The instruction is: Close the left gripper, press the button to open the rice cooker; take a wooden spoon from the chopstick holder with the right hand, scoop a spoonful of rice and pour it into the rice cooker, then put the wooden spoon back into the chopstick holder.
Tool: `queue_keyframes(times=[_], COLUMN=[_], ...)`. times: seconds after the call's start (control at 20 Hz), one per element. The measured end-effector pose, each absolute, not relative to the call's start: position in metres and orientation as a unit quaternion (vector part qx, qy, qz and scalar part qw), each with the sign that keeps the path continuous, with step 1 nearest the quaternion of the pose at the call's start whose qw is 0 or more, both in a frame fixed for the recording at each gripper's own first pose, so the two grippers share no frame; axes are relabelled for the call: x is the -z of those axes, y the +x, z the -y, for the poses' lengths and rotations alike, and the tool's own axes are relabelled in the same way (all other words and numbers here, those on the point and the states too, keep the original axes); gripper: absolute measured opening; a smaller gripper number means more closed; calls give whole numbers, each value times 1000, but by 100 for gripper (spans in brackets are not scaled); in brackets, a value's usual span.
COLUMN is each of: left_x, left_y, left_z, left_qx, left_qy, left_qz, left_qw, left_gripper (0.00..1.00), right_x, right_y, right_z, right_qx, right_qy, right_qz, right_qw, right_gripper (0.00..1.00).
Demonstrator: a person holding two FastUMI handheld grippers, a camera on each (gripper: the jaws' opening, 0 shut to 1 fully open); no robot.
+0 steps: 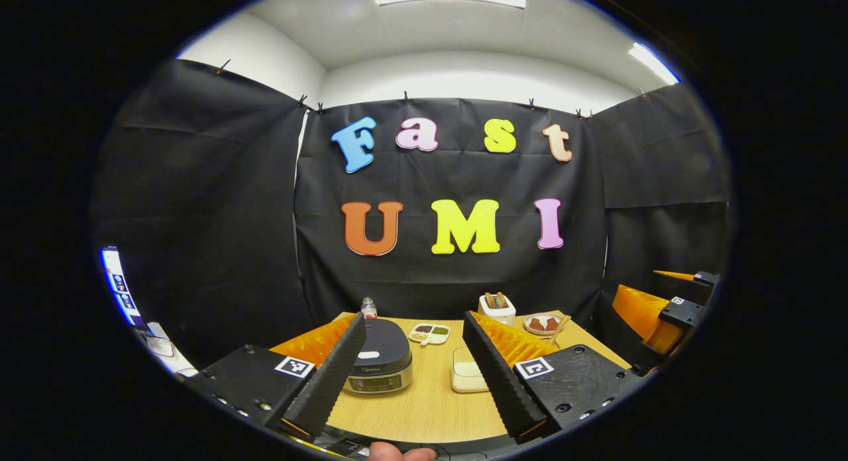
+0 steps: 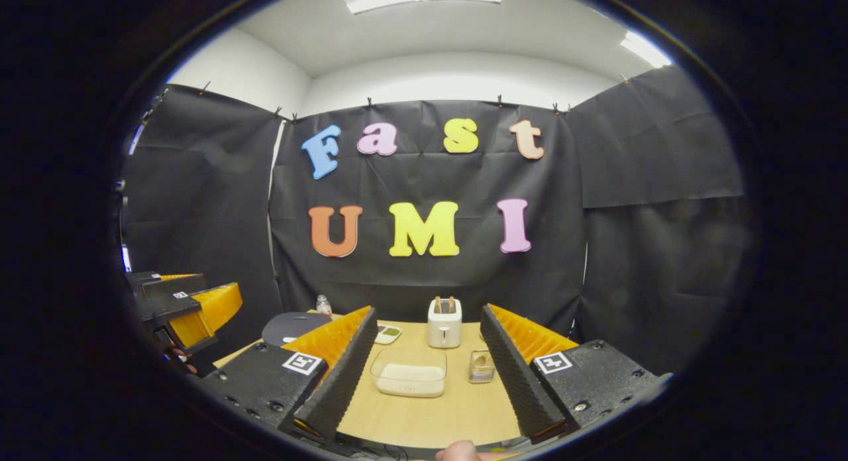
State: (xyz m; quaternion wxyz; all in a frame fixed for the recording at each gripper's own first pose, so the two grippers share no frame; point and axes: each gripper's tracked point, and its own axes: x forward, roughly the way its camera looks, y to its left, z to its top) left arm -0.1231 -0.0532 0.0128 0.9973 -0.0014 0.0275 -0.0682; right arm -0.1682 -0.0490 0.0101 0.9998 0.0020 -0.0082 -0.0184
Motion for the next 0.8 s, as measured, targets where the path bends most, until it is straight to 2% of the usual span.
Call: queue_keyframes(times=[0.8], left_x=[-14], left_y=[-129], left_z=[53], left_qx=[76], left_qy=[5], left_qz=[-21], left_qw=[997], left_gripper=[95], right_x=[-2], right_y=[-164], right_z=[39], right_qx=[13], right_qy=[0], right_qz=[0], right_qw=[1000], right_gripper=[100])
